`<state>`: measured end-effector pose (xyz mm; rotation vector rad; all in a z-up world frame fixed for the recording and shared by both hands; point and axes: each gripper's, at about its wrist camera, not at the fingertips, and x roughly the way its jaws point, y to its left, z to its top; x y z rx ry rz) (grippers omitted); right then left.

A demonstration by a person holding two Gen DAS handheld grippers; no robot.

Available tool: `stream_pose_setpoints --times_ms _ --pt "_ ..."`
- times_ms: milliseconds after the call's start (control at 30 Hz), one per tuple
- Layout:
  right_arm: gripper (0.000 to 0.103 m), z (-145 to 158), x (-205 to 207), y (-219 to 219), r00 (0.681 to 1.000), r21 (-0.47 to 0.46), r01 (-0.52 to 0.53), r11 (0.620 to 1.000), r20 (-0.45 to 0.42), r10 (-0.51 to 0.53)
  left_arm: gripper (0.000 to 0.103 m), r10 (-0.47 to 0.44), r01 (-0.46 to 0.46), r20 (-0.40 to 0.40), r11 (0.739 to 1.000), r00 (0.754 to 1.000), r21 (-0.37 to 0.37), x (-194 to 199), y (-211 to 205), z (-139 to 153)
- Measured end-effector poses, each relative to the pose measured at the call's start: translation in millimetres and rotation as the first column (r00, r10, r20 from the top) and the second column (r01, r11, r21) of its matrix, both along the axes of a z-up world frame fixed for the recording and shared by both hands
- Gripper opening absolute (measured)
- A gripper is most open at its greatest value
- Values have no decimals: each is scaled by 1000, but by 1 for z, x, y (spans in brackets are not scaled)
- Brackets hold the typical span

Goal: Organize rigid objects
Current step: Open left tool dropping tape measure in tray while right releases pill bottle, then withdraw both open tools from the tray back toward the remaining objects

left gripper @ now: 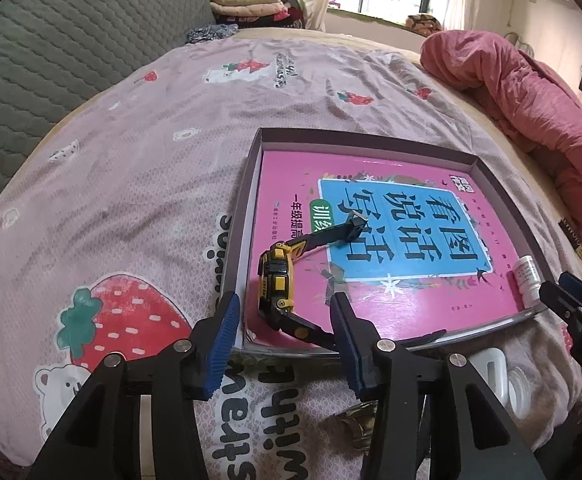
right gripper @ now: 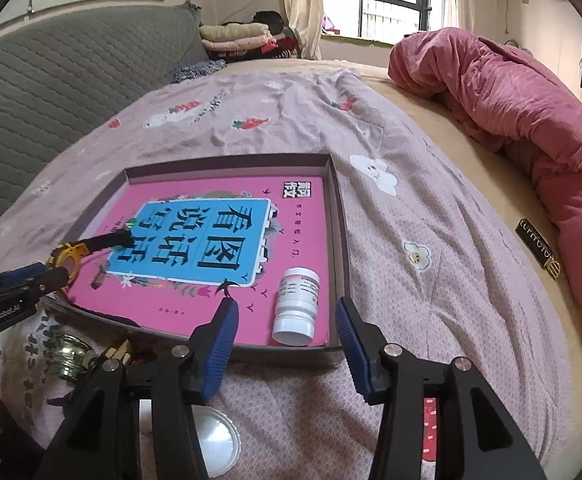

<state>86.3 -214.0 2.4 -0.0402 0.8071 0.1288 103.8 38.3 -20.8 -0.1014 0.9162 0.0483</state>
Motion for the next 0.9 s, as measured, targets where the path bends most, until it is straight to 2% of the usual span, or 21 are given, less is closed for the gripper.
stream_pose_setpoints --times_ms 233,433,533,900 --pt "50 0 -12 -6 1000 18 5 1000 14 -6 55 3 -3 22 1000 1000 -15 -7 3 8" --pt "51 3 -20 -10 999 28 0 1000 33 0 56 4 -2 50 1000 999 -30 -16 4 18" --pt "51 4 -23 -10 999 35 -8 999 37 7 63 -9 11 58 999 998 -34 -20 2 21" --pt "51 9 -36 -1 997 28 -53 998 53 51 64 -24 26 66 999 998 -30 -36 3 30"
